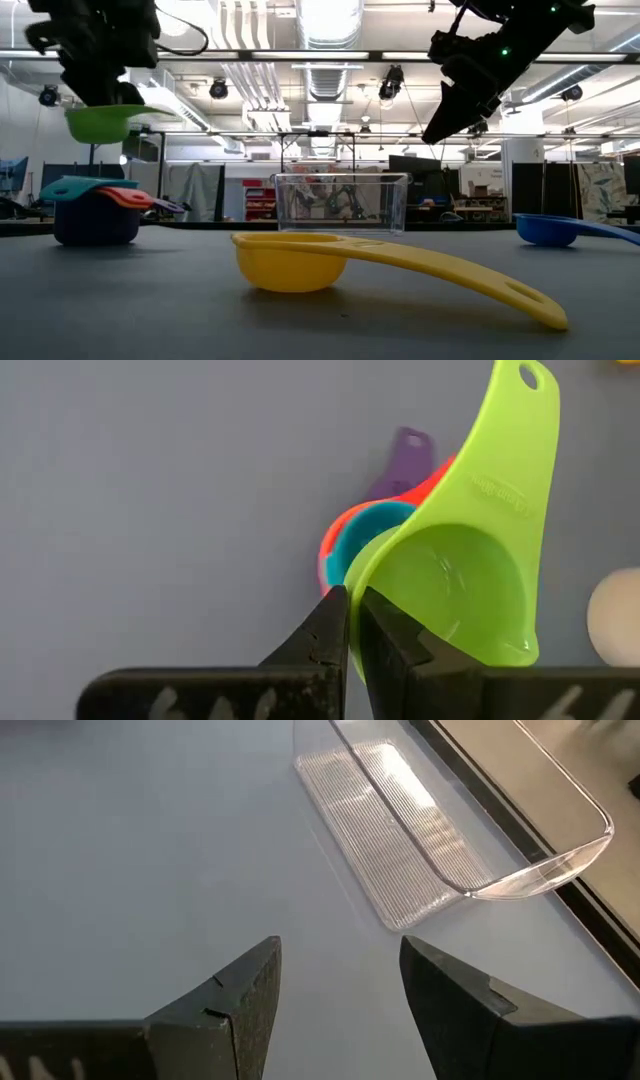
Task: Nest measuring cups in basket
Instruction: Stack the green measuring cup on top of the light blue measuring cup
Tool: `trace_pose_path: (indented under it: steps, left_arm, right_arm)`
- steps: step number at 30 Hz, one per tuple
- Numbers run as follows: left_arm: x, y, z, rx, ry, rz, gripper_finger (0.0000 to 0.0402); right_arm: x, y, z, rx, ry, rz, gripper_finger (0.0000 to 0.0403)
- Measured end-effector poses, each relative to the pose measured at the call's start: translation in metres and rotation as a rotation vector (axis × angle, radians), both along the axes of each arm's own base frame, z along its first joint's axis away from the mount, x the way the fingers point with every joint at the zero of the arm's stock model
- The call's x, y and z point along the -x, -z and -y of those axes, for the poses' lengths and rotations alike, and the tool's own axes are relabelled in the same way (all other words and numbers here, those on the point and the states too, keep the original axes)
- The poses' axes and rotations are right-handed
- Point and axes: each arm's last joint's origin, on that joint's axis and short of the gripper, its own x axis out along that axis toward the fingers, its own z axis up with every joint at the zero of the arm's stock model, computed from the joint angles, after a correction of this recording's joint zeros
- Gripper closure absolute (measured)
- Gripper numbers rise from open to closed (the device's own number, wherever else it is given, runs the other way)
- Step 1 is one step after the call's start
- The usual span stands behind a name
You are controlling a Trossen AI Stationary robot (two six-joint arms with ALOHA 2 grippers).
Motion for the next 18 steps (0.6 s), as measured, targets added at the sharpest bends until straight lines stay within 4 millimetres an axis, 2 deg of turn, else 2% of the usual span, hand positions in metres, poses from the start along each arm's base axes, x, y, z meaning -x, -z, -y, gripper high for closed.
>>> trace_pose_path:
  steps: [4,9,18]
  left_arm:
    - [-0.011,0.01,0.012,-0.028,0.076,0.035,0.0401]
    - [-0.024,0.02,0.02,-0.072,0.113,-0.035,0.0401]
    - [-0.042,0.037,0.019,-0.053,0.136,-0.153,0.0394]
  right_arm:
    - [-0.001,-0.001,0.0,-0.001,0.001,0.015,0.0209]
    - [-0.003,-0.003,0.0,-0.002,0.001,0.042,0.0209]
    - [-0.003,-0.003,0.0,-0.011,0.01,0.05,0.0209]
